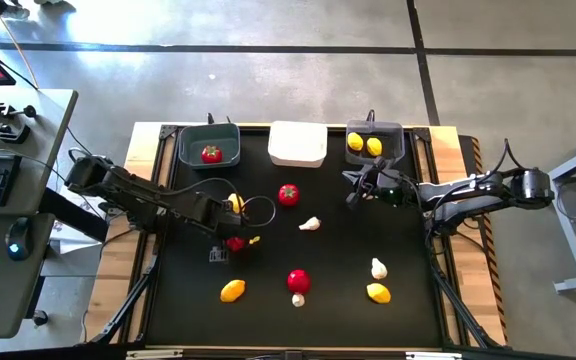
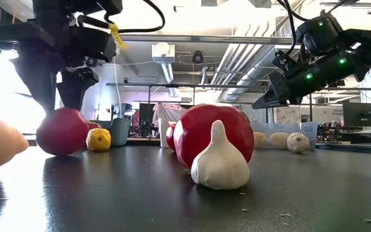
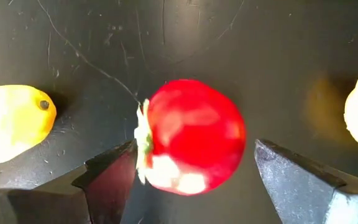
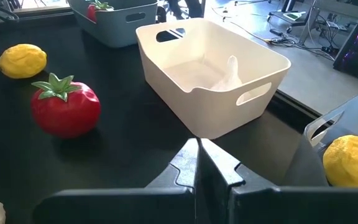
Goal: Sort produce into baskets
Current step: Put the bottom left red tomato into the gray bin
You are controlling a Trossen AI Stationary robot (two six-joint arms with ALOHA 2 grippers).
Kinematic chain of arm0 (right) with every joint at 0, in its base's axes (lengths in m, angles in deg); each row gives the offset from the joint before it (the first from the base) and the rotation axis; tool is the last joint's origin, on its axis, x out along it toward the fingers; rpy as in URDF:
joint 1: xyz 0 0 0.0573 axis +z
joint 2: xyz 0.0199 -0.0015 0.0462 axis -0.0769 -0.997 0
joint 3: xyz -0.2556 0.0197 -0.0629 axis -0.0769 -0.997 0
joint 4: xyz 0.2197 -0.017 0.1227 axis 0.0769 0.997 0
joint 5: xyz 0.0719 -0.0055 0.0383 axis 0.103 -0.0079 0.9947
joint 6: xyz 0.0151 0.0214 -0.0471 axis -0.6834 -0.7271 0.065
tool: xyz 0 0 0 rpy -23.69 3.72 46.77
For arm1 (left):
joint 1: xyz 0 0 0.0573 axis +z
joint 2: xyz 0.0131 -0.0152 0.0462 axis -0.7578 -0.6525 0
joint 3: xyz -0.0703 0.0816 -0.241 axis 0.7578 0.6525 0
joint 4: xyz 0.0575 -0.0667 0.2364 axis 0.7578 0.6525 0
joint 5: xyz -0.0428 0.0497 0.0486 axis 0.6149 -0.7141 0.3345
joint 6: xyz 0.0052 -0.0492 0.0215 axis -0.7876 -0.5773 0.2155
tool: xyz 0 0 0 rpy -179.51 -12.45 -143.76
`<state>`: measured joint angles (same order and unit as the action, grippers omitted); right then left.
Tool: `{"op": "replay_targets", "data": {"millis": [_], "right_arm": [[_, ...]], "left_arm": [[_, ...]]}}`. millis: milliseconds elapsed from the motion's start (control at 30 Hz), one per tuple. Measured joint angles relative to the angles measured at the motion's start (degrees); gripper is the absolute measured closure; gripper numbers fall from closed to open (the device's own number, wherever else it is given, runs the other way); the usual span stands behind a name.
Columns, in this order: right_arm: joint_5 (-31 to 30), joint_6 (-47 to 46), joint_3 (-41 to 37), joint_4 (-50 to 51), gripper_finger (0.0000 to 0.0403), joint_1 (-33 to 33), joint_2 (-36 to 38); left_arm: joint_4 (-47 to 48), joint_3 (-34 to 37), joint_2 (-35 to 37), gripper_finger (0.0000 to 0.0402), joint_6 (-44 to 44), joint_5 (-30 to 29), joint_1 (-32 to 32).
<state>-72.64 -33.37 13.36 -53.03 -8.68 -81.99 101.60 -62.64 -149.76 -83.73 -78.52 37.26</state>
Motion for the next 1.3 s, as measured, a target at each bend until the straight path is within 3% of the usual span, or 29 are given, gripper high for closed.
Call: {"op": "replay_targets", "data": {"millis": [467,833,1100,1300], "right_arm": [[-0.3,0.0,0.0,0.7,0.0399,0.0,0.0],[-0.2,0.0,0.0,0.7,0.0399,0.0,0.0],[-0.2,-0.3,0.0,0.8,0.0399,0.0,0.0],[0.0,-0.1,0.0,0.8,0.0399,0.0,0.0]], "left_arm": [[-1.6,0.0,-4.5,0.0093,3.5,-0.4,0.3],[-1.3,0.0,-4.1,0.0182,4.5,-0.4,1.7],[3.9,0.0,3.1,0.0194,4.0,-0.4,8.7],[5.9,0.0,11.1,0.0195,4.4,-0.4,21.1]]}}
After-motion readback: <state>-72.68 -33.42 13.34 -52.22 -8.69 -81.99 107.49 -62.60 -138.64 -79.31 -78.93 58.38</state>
